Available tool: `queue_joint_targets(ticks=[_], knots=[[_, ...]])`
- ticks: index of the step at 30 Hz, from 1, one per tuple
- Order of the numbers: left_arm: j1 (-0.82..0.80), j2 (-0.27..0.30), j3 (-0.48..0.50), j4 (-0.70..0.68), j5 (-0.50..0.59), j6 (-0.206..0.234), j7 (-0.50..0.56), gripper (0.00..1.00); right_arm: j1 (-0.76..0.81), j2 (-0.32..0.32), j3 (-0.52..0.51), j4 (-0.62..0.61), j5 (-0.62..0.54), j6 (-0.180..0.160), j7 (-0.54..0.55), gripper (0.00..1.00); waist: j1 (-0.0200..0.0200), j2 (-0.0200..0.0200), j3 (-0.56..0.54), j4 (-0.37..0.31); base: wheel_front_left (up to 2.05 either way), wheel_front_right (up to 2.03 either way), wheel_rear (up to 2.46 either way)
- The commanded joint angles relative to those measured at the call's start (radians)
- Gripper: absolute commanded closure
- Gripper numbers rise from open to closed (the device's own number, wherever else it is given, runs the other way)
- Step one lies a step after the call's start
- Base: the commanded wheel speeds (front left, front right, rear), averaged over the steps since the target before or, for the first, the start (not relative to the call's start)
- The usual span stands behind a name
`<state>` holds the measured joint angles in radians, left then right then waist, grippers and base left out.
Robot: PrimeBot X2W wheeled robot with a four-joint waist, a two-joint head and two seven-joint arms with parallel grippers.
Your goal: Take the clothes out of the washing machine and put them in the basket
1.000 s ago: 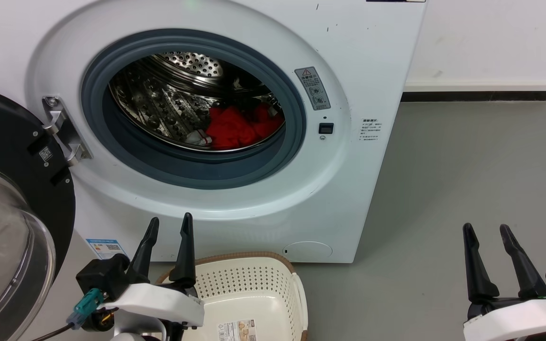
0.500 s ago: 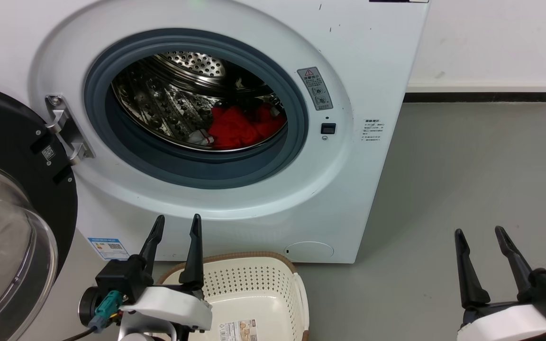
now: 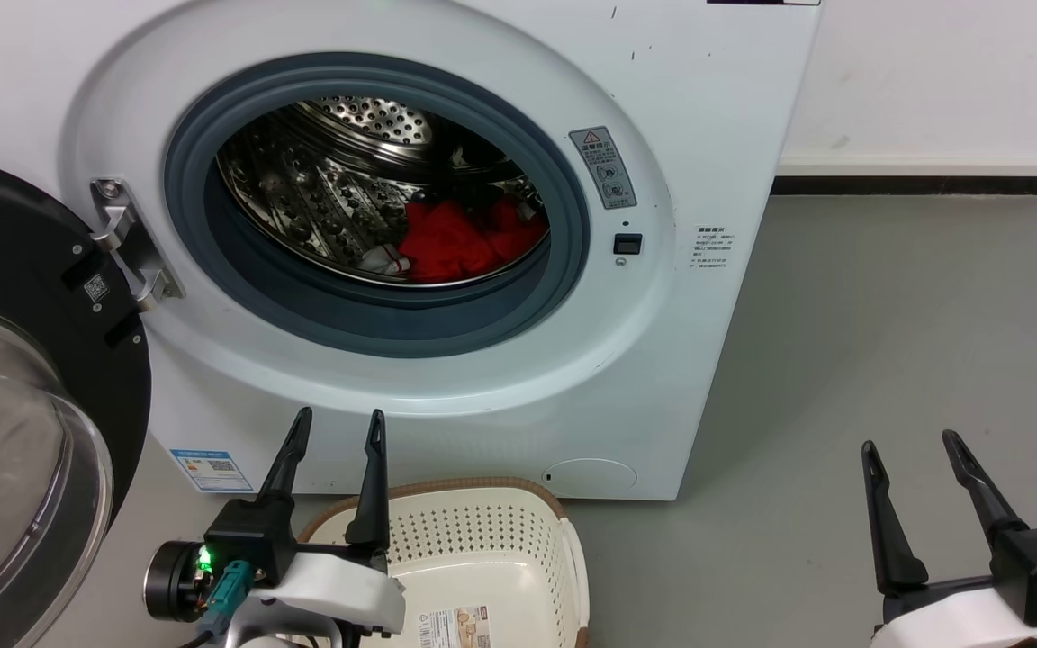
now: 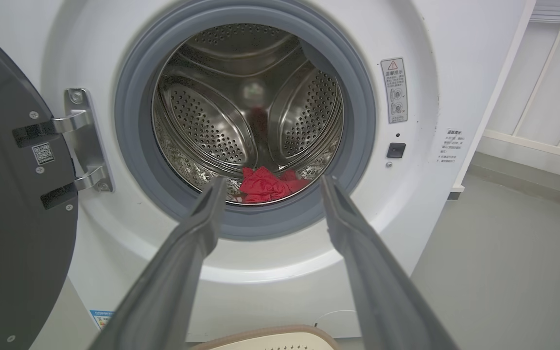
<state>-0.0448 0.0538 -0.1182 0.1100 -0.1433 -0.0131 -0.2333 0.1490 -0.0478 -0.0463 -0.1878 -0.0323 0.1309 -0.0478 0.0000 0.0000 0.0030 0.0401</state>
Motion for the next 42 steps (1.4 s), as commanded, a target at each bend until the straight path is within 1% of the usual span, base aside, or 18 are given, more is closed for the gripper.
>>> queue_joint_targets(ticks=[1, 15, 37, 42], knots=[[0.008, 0.005, -0.002, -0.002, 0.022, 0.005, -0.010, 0.00, 0.013, -0.004, -0.001, -0.012, -0.021, 0.000, -0.004, 0.00, 0.0000, 0.0000, 0.000, 0.000, 0.00, 0.00, 0.00], [0.019, 0.002, -0.004, 0.007, 0.090, 0.017, -0.034, 0.00, 0.029, -0.004, -0.005, -0.023, -0.083, 0.000, -0.020, 0.00, 0.0000, 0.0000, 0.002, 0.006, 0.00, 0.00, 0.00], [0.018, -0.002, 0.001, 0.019, 0.070, 0.016, -0.032, 0.00, 0.022, -0.004, -0.015, 0.005, -0.044, 0.000, -0.024, 0.00, 0.0000, 0.0000, 0.009, 0.011, 0.00, 0.00, 0.00], [-0.010, -0.002, 0.007, 0.011, 0.070, 0.019, -0.032, 0.00, -0.005, -0.004, -0.007, -0.010, -0.042, 0.000, -0.025, 0.00, 0.0000, 0.0000, 0.056, 0.006, 0.00, 0.00, 0.00]])
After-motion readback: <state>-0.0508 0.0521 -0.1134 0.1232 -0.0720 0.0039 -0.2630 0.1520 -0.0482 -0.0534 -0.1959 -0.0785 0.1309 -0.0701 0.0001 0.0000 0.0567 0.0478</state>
